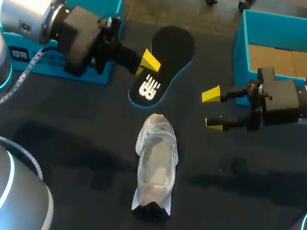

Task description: Take the shoe out of the shoebox, open the shoe tongue, remove and reinsert the insole, then place the shoe into the shoebox

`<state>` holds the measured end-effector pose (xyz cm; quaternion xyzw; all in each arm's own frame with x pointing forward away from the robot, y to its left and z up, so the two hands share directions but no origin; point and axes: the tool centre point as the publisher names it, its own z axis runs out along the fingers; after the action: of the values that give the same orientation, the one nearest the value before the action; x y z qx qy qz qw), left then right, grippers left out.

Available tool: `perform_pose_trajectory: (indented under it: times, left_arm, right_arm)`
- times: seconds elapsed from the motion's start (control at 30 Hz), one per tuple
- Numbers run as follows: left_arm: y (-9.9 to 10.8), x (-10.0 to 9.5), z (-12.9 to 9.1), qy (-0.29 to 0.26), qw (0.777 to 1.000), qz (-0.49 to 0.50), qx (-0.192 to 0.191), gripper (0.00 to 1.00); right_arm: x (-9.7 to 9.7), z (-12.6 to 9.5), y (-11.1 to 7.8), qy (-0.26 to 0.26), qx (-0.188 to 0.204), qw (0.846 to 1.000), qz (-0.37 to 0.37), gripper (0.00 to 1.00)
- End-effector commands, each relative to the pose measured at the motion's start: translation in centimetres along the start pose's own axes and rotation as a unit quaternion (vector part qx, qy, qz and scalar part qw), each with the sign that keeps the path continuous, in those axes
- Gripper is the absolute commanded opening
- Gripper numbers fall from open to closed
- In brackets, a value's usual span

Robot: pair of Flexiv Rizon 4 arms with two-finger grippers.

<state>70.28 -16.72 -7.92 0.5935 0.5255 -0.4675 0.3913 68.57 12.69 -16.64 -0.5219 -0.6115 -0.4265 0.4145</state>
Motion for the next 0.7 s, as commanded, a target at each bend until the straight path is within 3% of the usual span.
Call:
perform_pose_trajectory:
  times: [0.03,0.33,0.7]
  left_arm:
    - [-0.5,2.1,0.5,0.006,0.999,0.003,-0.033,0.00]
    - [-0.3,5.8,0.5,-0.031,0.997,0.053,-0.043,0.00]
    - [-0.3,5.8,0.5,-0.031,0.997,0.053,-0.043,0.00]
  right_arm:
    - [0.0,0.0,0.2,-0.001,0.000,1.000,-0.001,1.00]
    - [-0.1,-0.5,2.3,0.020,-0.008,1.000,-0.005,1.00]
    - [-0.1,-0.5,2.3,0.020,-0.008,1.000,-0.005,1.00]
